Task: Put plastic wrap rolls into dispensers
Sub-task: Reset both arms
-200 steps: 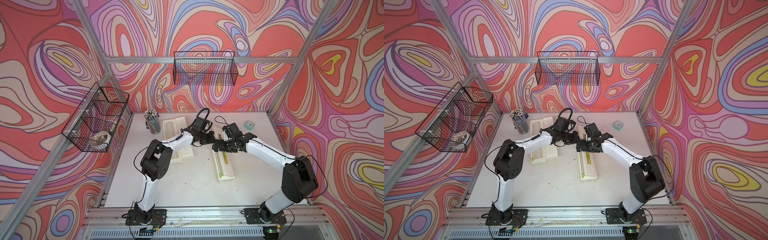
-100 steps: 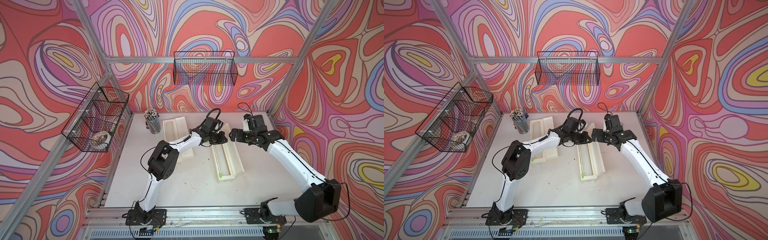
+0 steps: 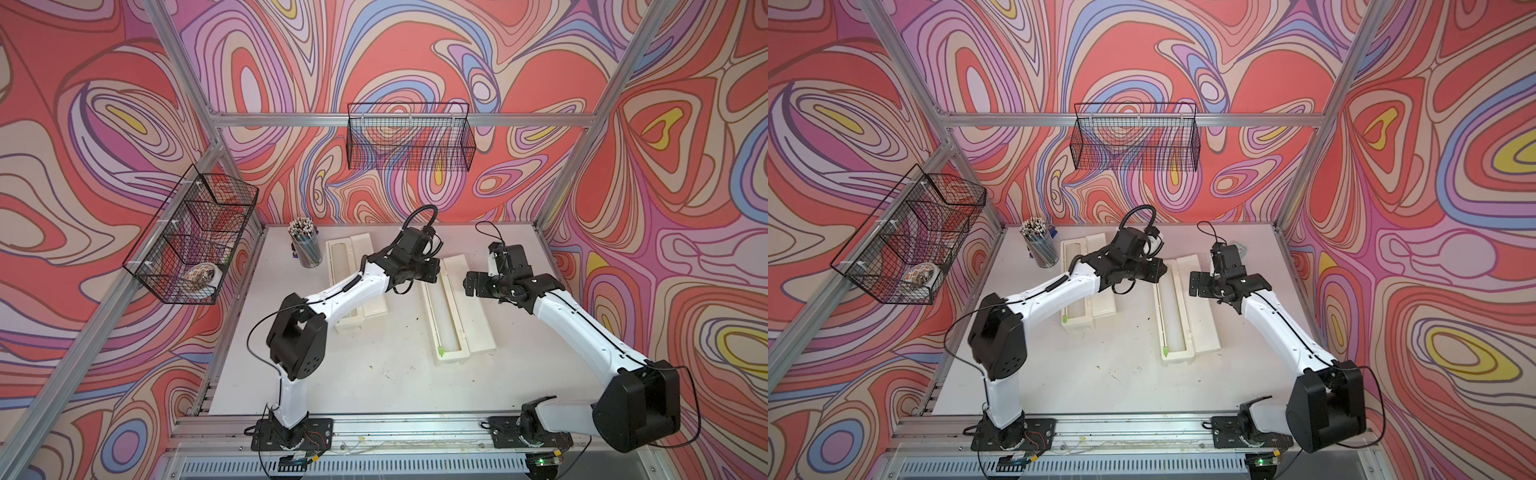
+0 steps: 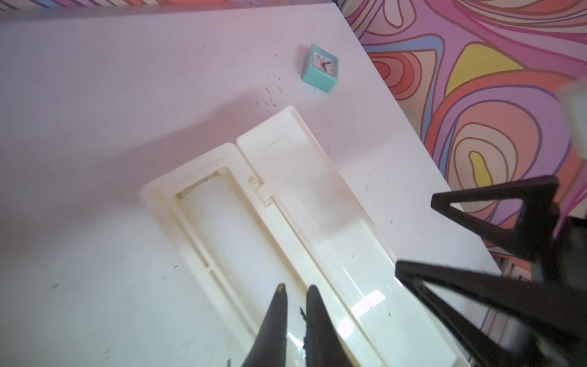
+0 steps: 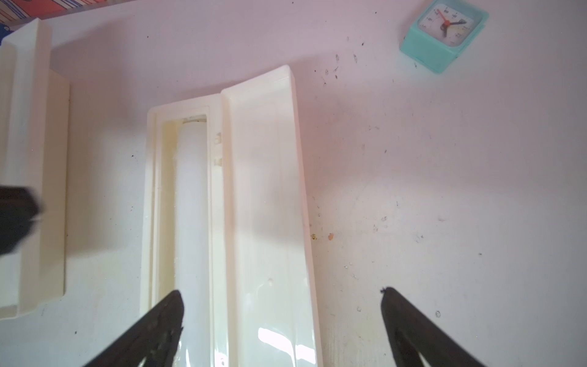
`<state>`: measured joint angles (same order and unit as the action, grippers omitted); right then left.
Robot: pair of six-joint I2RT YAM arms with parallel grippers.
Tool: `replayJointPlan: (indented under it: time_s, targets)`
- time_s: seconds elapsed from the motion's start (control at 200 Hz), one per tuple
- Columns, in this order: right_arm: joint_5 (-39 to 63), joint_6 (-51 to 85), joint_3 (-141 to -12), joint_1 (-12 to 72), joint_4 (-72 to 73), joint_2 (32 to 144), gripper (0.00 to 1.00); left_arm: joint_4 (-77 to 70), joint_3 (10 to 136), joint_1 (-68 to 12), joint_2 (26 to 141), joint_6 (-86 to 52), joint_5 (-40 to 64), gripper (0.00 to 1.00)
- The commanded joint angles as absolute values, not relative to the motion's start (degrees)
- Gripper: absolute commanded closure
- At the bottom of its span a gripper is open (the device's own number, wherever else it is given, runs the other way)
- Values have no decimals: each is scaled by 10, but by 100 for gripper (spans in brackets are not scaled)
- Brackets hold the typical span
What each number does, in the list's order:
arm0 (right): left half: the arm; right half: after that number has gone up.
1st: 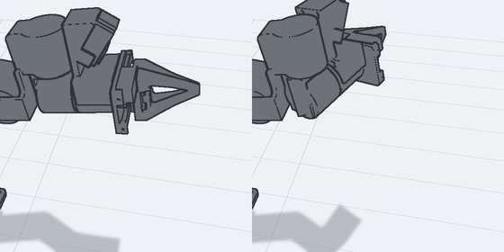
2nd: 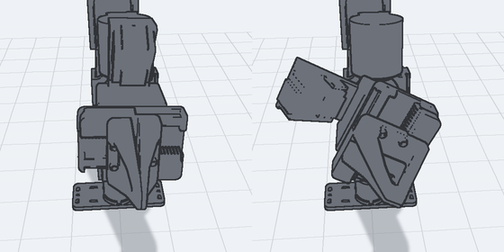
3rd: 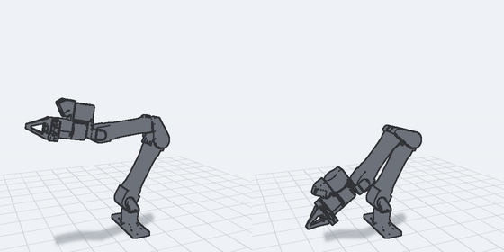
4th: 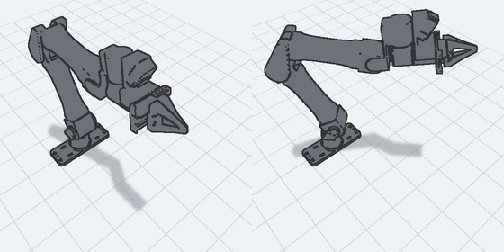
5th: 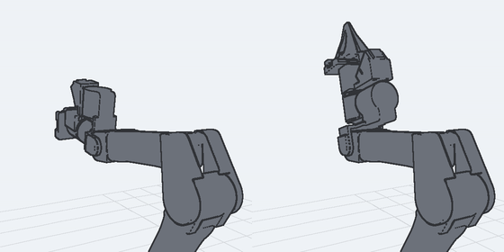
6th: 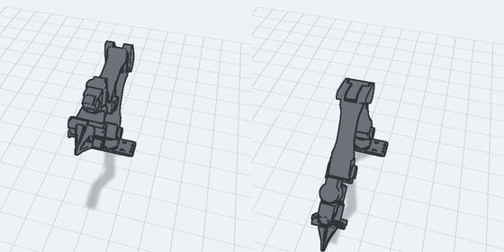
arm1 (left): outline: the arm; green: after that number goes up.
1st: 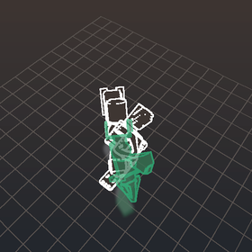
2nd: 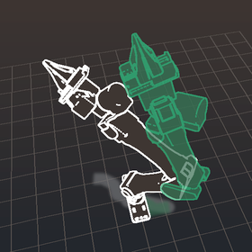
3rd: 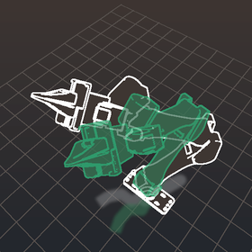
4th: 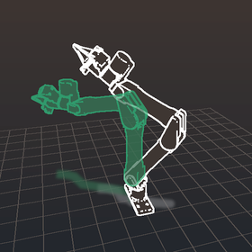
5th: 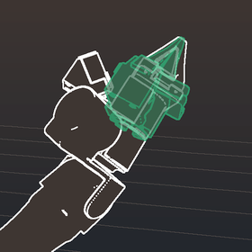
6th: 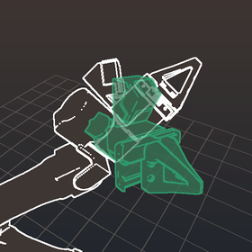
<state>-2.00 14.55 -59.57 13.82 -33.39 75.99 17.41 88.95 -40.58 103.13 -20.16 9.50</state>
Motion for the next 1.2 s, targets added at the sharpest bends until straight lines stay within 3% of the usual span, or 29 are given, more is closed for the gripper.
replayJointPlan:
  time_s: [0.0, 0.025, 0.085, 0.115, 0.13, 0.335, 0.531, 0.616, 0.666, 0.751, 0.841, 0.896, 0.981, 1.092, 1.162, 1.192]
  targets:
    - [-69, 115, -568, 134, -238, 745, 2, 140, 795, -344, 926, -130, 13, 79]
    - [-78, 107, -556, 133, -217, 746, 2, 128, 761, -324, 902, -127, 15, 69]
    - [-102, 84, -522, 131, -158, 746, 2, 110, 693, -275, 848, -110, -1, 32]
    - [-116, 72, -506, 130, -129, 746, 2, 101, 661, -254, 821, -100, -17, 4]
    - [-124, 69, -499, 129, -118, 745, 2, 94, 645, -243, 809, -95, -23, 1]
    - [-152, 14, -387, 101, 97, 759, 2, -5, 466, -98, 725, -47, 0, 0]
    - [-141, 15, -297, 68, 317, 834, 2, -258, 339, -27, 775, -40, -39, 0]
    - [-113, 3, -245, 65, 478, 872, 2, -273, 362, -14, 805, -15, -27, 0]
    - [-102, -13, -254, 62, 475, 884, 2, -338, 350, -10, 822, 6, -6, 0]
    - [-90, -13, -238, 44, 563, 929, 2, -331, 370, 7, 844, 1, 34, 0]
    - [-76, 1, -205, 24, 679, 981, 2, -210, 394, 10, 823, 9, 67, 0]
    - [-44, -9, -212, 24, 645, 972, 2, -210, 363, 10, 797, 11, 64, 0]
    - [-25, -13, -237, 23, 604, 977, 2, -386, 247, 14, 798, -5, 58, 0]
    - [2, -7, -258, 10, 562, 977, 2, -444, 233, 14, 847, 4, 78, 0]
    - [2, -7, -259, 9, 563, 978, 2, -556, 202, 14, 892, 0, 78, 0]
    - [2, -7, -259, 9, 566, 979, 2, -527, 201, 14, 881, -7, 57, 0]
